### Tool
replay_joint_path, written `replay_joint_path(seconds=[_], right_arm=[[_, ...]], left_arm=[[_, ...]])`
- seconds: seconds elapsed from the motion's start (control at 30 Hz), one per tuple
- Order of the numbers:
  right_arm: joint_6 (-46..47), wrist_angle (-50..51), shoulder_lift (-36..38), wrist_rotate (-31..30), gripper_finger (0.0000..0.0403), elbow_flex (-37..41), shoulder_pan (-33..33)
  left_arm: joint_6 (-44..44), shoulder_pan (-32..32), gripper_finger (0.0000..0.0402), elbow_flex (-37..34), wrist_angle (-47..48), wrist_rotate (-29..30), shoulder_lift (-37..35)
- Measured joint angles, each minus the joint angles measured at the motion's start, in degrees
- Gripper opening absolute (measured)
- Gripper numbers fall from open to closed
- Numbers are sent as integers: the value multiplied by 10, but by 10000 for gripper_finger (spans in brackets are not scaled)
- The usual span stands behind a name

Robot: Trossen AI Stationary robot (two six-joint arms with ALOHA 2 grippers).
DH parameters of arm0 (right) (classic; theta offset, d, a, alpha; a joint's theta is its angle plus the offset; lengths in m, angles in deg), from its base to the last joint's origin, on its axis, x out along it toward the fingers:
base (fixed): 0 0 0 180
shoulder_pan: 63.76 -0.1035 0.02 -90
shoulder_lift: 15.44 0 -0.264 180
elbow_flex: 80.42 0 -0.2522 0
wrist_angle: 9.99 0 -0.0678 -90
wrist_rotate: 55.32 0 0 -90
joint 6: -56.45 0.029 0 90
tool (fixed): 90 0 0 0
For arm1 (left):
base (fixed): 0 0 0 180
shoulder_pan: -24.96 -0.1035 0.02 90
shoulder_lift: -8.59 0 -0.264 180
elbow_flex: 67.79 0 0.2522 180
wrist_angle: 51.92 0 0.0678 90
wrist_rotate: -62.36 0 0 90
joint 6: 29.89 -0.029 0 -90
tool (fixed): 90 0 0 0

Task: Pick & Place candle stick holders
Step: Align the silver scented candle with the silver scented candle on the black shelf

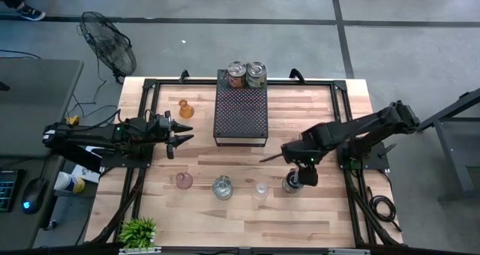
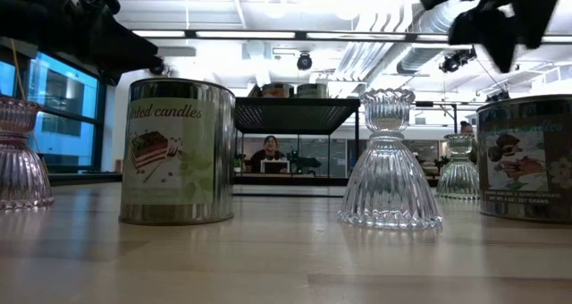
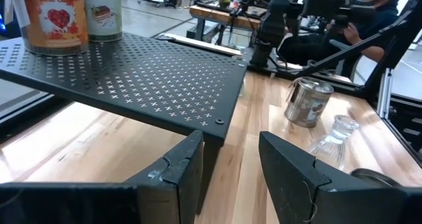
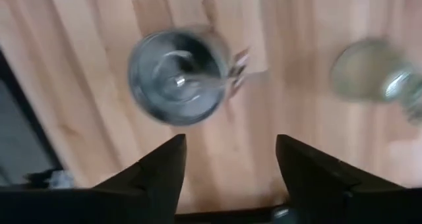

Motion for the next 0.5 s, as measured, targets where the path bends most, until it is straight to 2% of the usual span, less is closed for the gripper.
replay_joint_path(seconds=[0.17, 0.3, 0.5], right_arm=[[105, -16, 0, 39, 233, 9, -44], [121, -81, -22, 67, 216, 41, -59], [137, -58, -39, 102, 182, 44, -51]], left_arm=[[0, 0, 145, 0, 0, 2, 0], [10, 0, 145, 0, 0, 2, 0], [15, 0, 145, 0, 0, 2, 0]])
